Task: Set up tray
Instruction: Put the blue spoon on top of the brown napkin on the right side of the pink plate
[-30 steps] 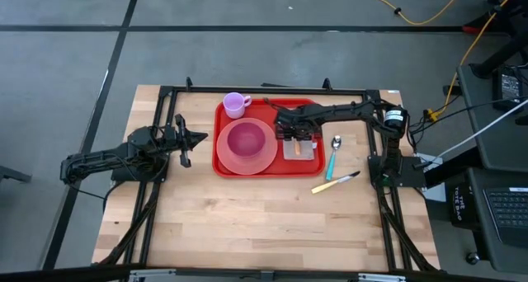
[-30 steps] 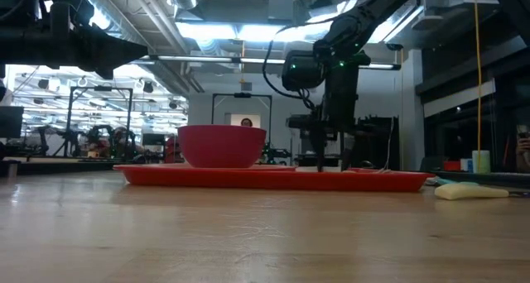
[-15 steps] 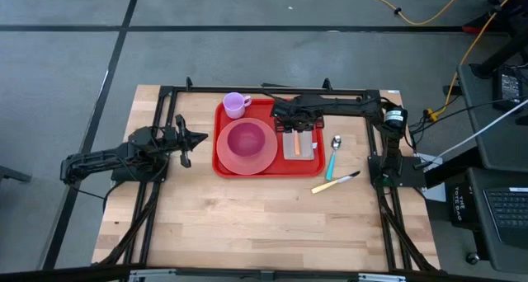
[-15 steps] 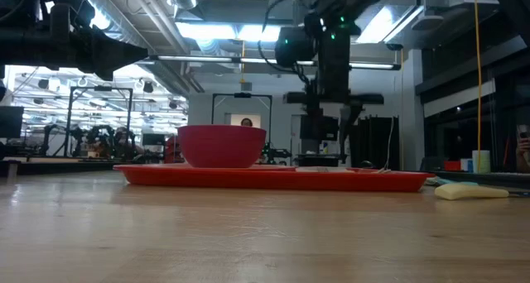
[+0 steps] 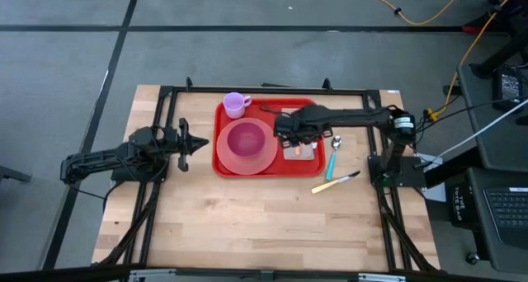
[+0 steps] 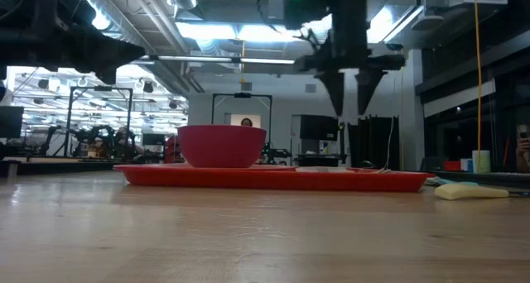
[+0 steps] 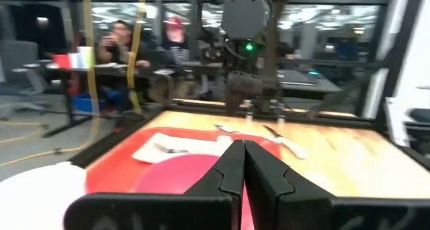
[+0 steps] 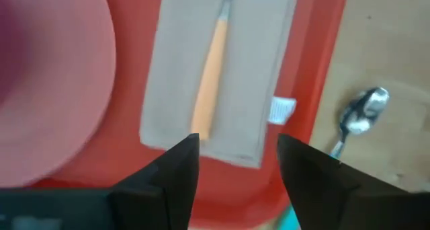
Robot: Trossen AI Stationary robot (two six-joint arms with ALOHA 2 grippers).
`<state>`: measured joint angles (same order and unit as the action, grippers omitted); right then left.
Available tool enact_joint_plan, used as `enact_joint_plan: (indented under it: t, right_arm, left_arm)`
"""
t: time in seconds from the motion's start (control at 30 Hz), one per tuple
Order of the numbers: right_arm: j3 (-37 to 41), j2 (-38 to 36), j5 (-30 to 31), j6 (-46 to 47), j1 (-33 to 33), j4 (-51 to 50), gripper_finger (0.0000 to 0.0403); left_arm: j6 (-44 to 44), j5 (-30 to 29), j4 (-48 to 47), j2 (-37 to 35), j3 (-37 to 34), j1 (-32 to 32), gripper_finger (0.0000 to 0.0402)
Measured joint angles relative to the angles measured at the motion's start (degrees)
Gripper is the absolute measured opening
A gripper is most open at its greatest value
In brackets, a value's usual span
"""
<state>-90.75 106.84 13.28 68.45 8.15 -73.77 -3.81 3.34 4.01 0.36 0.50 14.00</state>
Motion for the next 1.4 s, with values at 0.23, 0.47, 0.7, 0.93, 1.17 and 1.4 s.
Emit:
enact_joint_plan:
  t: [0.23, 0.47, 0.7, 0.93, 1.17, 1.4]
  right_arm:
    - [10.79, -8.36, 1.77, 9.11, -5.22, 1.76, 0.0201]
    - [26.05, -18.52, 1.66, 21.11, -9.92, 8.89, 0.0201]
    - [35.21, -21.59, 1.68, 30.43, -12.59, 11.24, 0.0201]
    - [39.99, -21.59, 1.7, 30.31, -12.6, 17.18, 0.0201]
    - [43.0, -21.59, 0.11, 32.04, -12.6, 18.04, 0.0201]
    - [44.79, -21.57, 0.13, 32.45, -12.57, 20.37, 0.0201]
  left_arm:
    - [0.01, 5.31, 0.47, -0.02, 0.01, -0.02, 0.0004]
    - [0.01, 5.2, 0.5, -0.04, 0.01, -0.01, 0.0004]
    - [0.04, 5.15, 1.4, -0.04, 0.01, 0.0, 0.0004]
    - [0.03, 5.14, 1.57, -0.04, 0.01, -0.02, 0.0004]
    - [0.04, 5.13, 1.48, -0.04, 0.01, -0.02, 0.0004]
    - [0.04, 5.13, 1.4, -0.04, 0.01, -0.02, 0.0004]
